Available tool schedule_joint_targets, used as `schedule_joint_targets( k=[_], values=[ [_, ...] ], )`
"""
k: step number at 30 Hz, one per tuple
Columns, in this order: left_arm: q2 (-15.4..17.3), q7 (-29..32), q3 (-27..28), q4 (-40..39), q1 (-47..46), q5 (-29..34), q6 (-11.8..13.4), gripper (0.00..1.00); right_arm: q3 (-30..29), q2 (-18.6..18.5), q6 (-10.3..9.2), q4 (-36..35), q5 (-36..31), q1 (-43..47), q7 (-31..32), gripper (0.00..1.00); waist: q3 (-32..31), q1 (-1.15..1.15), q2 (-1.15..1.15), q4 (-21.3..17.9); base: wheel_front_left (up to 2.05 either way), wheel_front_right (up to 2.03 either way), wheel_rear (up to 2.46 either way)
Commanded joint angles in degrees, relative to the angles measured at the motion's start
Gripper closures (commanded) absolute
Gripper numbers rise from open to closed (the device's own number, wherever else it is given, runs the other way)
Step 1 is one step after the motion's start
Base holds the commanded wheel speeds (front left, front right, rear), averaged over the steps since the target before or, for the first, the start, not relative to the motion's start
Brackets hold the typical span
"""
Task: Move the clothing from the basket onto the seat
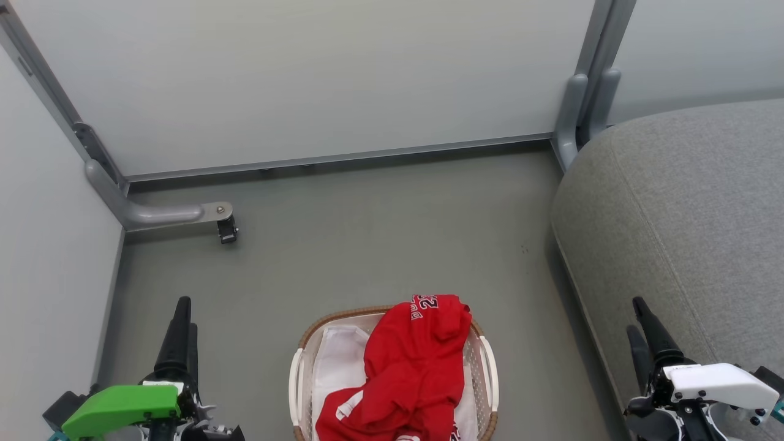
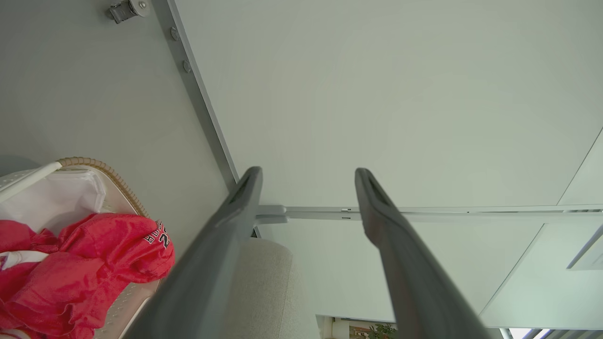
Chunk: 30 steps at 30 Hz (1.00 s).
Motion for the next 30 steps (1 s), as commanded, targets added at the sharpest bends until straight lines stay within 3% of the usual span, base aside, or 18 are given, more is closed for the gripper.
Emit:
schedule_joint_targets(
  k=[1,14,30],
  values=[
    [0.25,-0.67,-0.41,-1.52,-0.24,1.45,0.01,0.0,0.11,-0.47,0.0,-0.93,-1.11,-0.61,-0.79,0.0,-0.01,0.0,0.0,0.01,0.0,0.0,0.0],
    [0.34,-3.71,-2.2,-4.75,1.04,12.41,0.11,0.0,0.12,-0.61,0.01,-4.06,-13.83,0.33,-3.85,0.0,-0.11,0.0,0.0,0.16,0.0,0.0,0.0],
    [0.44,-6.94,-4.04,-8.47,2.44,29.48,2.99,0.0,-0.03,-0.73,0.01,-6.13,-29.0,1.47,-7.08,0.0,-0.21,0.0,0.0,0.37,0.0,0.0,0.0]
  ],
)
